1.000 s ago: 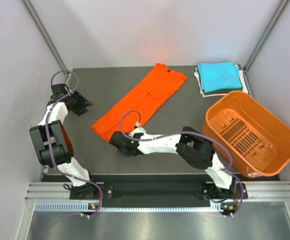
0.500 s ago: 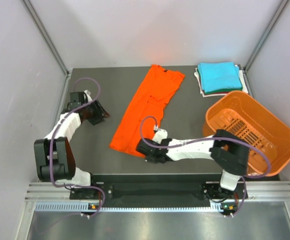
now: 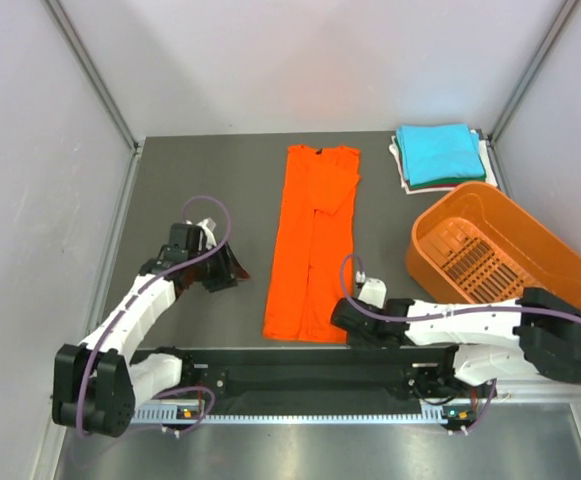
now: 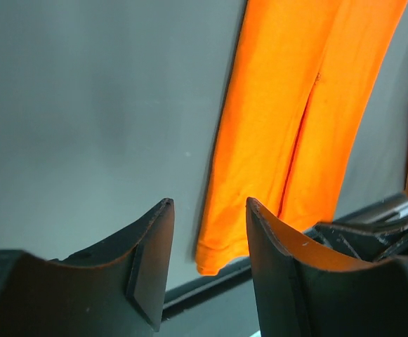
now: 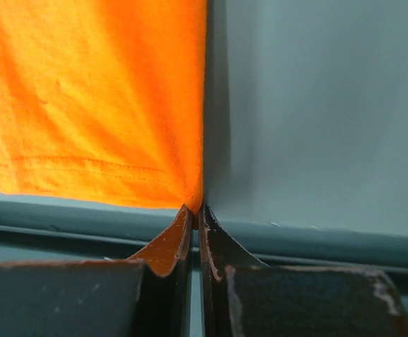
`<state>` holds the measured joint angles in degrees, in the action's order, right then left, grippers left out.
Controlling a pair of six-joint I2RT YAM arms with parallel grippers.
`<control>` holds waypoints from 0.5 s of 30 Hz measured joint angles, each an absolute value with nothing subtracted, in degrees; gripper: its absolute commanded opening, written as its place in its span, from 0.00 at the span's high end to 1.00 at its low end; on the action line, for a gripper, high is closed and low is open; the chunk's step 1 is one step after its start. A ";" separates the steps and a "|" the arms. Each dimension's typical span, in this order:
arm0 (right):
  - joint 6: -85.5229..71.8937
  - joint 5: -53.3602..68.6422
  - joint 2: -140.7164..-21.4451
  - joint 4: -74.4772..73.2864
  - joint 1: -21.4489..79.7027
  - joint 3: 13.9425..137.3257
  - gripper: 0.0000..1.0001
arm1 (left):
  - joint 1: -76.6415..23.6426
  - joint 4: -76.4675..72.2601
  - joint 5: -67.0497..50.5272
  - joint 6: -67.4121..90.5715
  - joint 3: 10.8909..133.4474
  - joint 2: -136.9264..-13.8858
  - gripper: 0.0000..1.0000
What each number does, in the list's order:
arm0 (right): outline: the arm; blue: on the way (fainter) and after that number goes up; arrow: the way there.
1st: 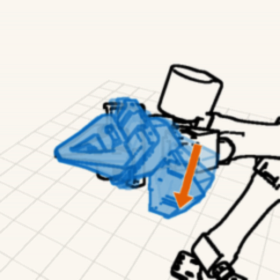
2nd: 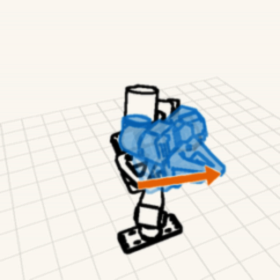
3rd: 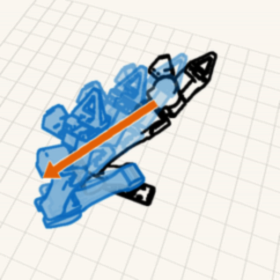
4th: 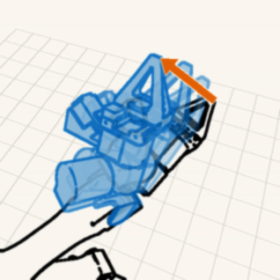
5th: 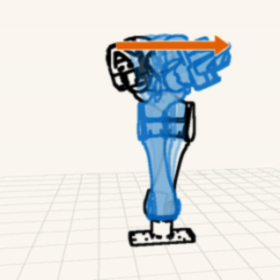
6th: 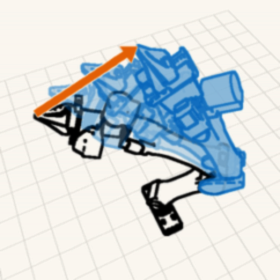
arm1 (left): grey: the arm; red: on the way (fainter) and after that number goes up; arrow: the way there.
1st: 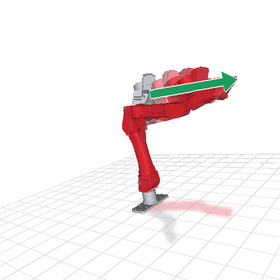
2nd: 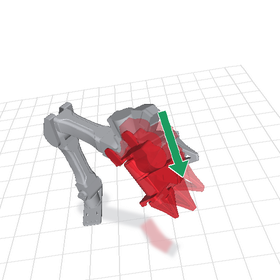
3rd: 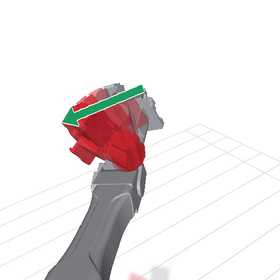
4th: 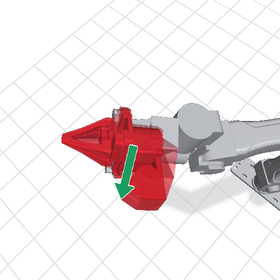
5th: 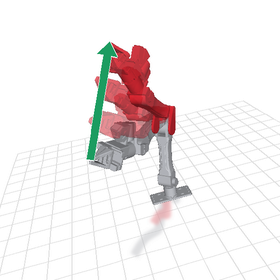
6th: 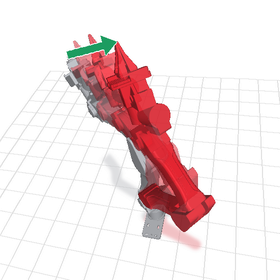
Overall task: Fold and stack the t-shirts
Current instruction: Fold the tshirt
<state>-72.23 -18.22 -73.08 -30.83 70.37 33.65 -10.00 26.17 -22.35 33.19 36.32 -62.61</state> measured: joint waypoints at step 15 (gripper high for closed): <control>-64.18 -19.68 -70.00 -43.13 70.85 46.11 0.73 | -16.82 22.81 -22.48 38.17 32.08 -62.70 0.56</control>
<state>-64.18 -19.68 -70.00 -43.13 70.85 46.11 -16.82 22.81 -22.48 38.17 32.08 -62.70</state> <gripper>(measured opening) 0.284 0.456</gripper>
